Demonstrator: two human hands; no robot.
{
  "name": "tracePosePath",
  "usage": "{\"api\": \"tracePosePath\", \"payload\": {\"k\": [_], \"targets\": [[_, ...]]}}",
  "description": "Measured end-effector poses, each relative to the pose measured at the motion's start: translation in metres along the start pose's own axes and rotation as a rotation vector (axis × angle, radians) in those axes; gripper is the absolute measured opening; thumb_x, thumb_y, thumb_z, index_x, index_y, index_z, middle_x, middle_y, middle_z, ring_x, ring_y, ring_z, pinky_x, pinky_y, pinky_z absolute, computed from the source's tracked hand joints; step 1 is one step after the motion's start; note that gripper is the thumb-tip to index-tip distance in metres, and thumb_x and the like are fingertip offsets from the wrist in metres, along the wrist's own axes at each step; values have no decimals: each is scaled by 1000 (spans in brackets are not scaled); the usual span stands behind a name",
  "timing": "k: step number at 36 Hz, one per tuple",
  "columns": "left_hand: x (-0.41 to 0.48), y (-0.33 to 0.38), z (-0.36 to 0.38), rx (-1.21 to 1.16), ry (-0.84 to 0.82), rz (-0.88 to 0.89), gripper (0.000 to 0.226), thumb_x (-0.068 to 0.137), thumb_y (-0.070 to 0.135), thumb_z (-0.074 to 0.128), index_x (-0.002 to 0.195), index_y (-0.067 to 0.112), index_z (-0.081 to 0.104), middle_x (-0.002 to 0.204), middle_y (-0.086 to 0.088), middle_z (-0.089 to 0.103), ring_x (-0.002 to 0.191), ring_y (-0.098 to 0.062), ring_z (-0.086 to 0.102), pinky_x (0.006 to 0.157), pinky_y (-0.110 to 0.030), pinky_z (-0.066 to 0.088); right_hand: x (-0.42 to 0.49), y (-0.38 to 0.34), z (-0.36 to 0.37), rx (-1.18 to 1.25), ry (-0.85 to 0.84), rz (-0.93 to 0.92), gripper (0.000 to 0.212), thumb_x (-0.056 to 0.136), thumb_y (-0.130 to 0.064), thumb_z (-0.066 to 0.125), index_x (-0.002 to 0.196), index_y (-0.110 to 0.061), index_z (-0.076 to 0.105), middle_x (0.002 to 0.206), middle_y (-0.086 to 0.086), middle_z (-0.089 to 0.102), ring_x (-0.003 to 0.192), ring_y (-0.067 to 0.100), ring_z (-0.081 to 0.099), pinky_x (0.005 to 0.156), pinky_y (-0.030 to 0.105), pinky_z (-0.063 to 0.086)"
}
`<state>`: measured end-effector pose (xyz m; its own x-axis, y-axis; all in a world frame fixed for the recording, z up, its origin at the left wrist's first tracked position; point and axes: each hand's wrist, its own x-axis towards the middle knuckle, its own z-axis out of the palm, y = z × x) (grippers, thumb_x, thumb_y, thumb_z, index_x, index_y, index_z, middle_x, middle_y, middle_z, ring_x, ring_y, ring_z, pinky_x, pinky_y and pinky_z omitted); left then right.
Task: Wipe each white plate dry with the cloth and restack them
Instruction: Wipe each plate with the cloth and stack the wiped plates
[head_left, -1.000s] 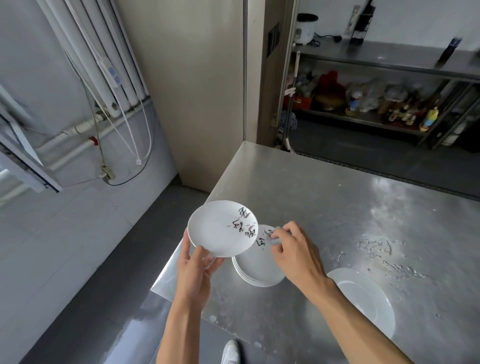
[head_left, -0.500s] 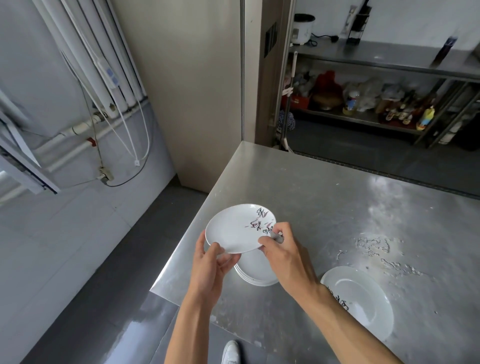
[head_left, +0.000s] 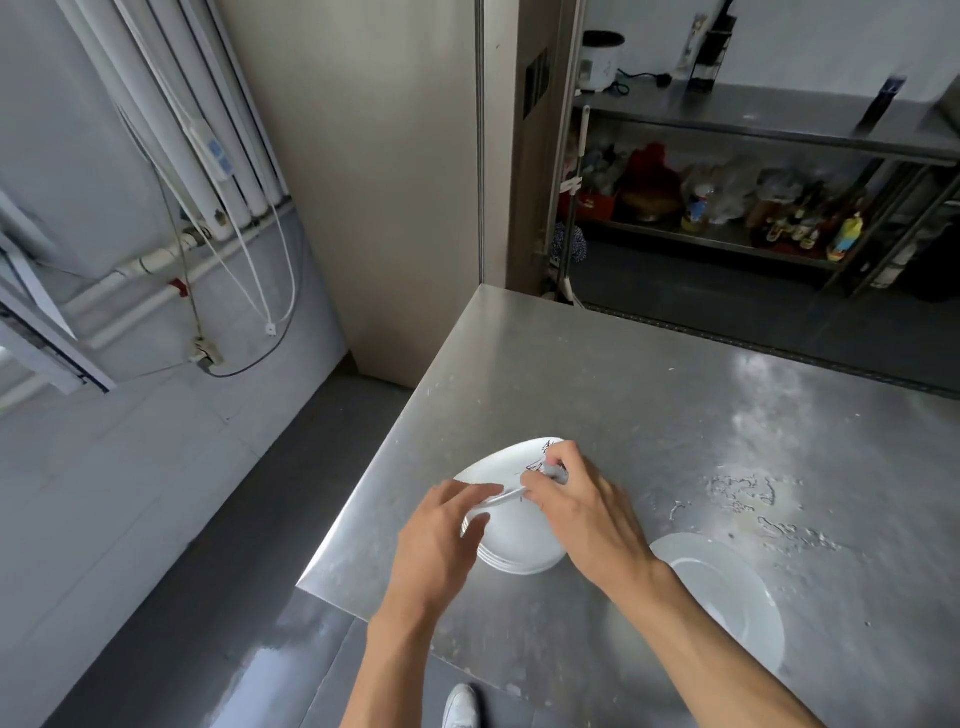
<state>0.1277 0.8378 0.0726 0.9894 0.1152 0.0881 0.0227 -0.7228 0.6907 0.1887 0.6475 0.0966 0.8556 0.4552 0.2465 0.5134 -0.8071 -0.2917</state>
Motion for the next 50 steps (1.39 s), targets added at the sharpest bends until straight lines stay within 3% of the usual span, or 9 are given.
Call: {"api": "tracePosePath", "payload": {"k": [3, 9, 14, 17, 22, 29, 34, 45, 50], "targets": [[1, 1, 1, 86, 0, 31, 37, 102, 14, 62, 125, 43, 71, 111, 18, 61, 102, -12, 62, 76, -33, 53, -2, 0, -1, -50, 7, -49, 31, 80, -19, 76, 102, -27, 57, 112, 1, 48, 85, 24, 53, 44, 33, 43], [4, 0, 0, 65, -48, -13, 32, 101, 19, 63, 126, 39, 68, 107, 17, 63, 87, -15, 61, 73, -37, 54, 6, -3, -8, 66, 18, -34, 29, 90, -24, 67, 112, -35, 52, 110, -8, 46, 87, 15, 52, 55, 37, 52], [0, 1, 3, -533, -85, -169, 24, 104, 14, 65, 110, 35, 73, 92, 4, 72, 77, -15, 62, 70, -31, 49, 10, -5, -6, 273, 181, 93, 41, 84, -15, 80, 121, -25, 66, 109, -4, 46, 80, 11, 53, 56, 36, 51], [-3, 9, -1, -934, -113, -272, 24, 105, 15, 64, 121, 31, 74, 112, -8, 77, 102, -25, 75, 80, -32, 60, 8, -3, 1, 434, 262, 199, 39, 91, -24, 73, 129, -22, 63, 116, -5, 42, 88, 13, 54, 74, 25, 47], [-4, 14, 4, -1171, -90, -396, 38, 98, 28, 70, 135, 32, 67, 128, -9, 73, 115, -31, 72, 88, -41, 62, 8, -3, 7, 438, 140, 217, 42, 94, -28, 69, 134, -22, 59, 125, -4, 40, 105, 12, 54, 91, 22, 44], [-4, 13, 6, -1201, -146, -442, 40, 95, 31, 74, 135, 32, 66, 130, -10, 72, 118, -35, 71, 87, -42, 62, 15, -5, 10, 388, 140, 268, 27, 94, -20, 68, 121, -19, 67, 118, -5, 48, 99, 18, 58, 83, 16, 39], [-5, 19, 8, -1206, -195, -446, 43, 95, 30, 74, 136, 31, 65, 131, -9, 71, 120, -33, 69, 88, -42, 61, 23, -17, 6, 383, 262, 199, 26, 91, -9, 69, 115, -19, 70, 115, -3, 56, 99, 20, 61, 85, 32, 51], [-3, 10, 5, -1287, -58, -502, 36, 93, 30, 74, 129, 27, 71, 128, -15, 73, 111, -31, 74, 84, -40, 61, 10, -27, 1, 321, -57, -84, 27, 97, -19, 58, 121, -25, 70, 126, -6, 56, 110, 20, 58, 93, 34, 52], [-6, 2, 2, -1356, -52, -532, 36, 95, 30, 71, 131, 29, 70, 131, -14, 72, 113, -31, 73, 84, -38, 61, 5, -20, 5, 224, -20, -74, 24, 93, -13, 62, 112, -24, 73, 121, -4, 60, 101, 23, 61, 89, 34, 54]]}}
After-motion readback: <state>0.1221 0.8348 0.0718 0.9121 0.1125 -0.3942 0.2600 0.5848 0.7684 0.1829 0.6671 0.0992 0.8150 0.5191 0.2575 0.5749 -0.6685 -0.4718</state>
